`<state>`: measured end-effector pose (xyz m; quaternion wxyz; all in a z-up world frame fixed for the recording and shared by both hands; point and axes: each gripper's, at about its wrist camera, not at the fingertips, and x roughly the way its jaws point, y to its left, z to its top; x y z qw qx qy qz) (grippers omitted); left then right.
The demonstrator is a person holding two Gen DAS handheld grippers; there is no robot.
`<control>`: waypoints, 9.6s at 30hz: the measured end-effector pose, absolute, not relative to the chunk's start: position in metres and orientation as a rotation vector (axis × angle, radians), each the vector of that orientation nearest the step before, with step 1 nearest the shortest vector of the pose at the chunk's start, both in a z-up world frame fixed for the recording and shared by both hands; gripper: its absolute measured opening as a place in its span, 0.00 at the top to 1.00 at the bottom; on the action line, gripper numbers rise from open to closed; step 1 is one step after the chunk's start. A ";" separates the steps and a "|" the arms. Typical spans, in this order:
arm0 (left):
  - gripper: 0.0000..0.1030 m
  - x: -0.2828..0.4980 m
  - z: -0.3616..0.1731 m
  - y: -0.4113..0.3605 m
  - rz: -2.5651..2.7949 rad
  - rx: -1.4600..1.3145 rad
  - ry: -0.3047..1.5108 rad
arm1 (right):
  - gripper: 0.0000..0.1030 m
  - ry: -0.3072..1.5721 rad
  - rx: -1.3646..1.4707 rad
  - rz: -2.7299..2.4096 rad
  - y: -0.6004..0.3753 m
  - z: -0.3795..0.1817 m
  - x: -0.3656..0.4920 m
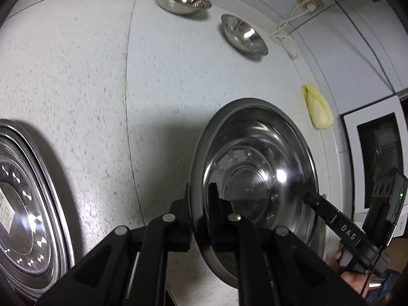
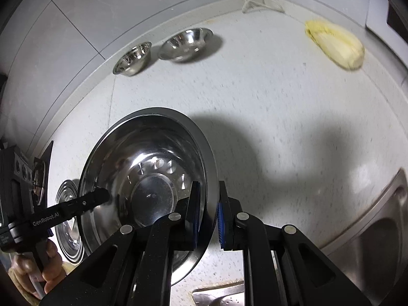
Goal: Organize plates and bowls
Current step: 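Lift the large steel bowl with both grippers and carry it toward the plate stack, then lower the large bowl onto the counter and open both grippers, then close the left gripper on the medium bowl's rim while the right gripper grips the opposite rim, then lift the medium steel bowl with both grippers and carry it over the large bowl, then lower the medium bowl into the large bowl and open both grippers, then move both grippers to the small steel bowl by the wall, then close the left gripper on the small bowl's rim while the right gripper grips the opposite rim, then carry the small bowl with both grippers and lower it into the stacked bowls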
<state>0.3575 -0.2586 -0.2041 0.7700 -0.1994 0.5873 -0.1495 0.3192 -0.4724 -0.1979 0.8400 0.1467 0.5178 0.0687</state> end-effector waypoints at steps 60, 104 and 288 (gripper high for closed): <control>0.44 0.622 -0.195 -0.295 -0.244 -0.578 1.239 | 0.24 1.079 0.171 0.195 -0.486 -0.179 0.586; 0.91 0.524 -0.108 -0.273 -0.293 -0.568 1.125 | 0.90 1.025 0.101 0.237 -0.445 -0.100 0.513; 0.93 0.386 0.002 -0.201 -0.343 -0.557 0.901 | 0.91 0.844 0.205 0.377 -0.386 -0.009 0.384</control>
